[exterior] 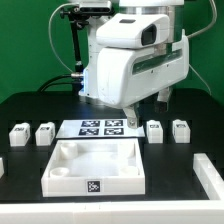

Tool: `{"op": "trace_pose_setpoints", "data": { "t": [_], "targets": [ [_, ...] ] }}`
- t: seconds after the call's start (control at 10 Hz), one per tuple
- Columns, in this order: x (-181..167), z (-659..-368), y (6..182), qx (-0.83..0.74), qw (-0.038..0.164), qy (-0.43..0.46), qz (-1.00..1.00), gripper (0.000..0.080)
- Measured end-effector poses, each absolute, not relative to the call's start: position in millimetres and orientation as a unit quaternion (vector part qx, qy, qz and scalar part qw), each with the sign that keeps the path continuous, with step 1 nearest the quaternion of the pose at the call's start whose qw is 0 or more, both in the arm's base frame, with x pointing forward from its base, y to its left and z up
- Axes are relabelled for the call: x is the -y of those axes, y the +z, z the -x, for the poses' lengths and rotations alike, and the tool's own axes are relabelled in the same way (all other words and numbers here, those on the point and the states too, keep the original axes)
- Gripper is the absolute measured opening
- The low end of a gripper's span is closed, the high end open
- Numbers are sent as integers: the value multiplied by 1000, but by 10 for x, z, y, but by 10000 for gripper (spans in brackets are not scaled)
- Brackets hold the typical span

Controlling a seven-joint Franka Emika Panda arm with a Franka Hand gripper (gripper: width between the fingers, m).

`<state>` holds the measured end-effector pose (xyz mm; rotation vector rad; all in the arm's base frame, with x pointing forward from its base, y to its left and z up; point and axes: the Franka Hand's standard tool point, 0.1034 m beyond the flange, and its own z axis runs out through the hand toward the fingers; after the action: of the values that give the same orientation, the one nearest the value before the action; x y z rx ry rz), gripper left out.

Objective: Assemble one leg

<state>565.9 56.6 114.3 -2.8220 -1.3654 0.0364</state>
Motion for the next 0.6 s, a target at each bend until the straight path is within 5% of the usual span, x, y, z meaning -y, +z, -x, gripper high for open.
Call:
{"op": "trace_pose_setpoints", "data": {
  "t": [0.6],
  "targets": [
    [-566,-5652,1127,435,4,13,900,650]
  ]
}}
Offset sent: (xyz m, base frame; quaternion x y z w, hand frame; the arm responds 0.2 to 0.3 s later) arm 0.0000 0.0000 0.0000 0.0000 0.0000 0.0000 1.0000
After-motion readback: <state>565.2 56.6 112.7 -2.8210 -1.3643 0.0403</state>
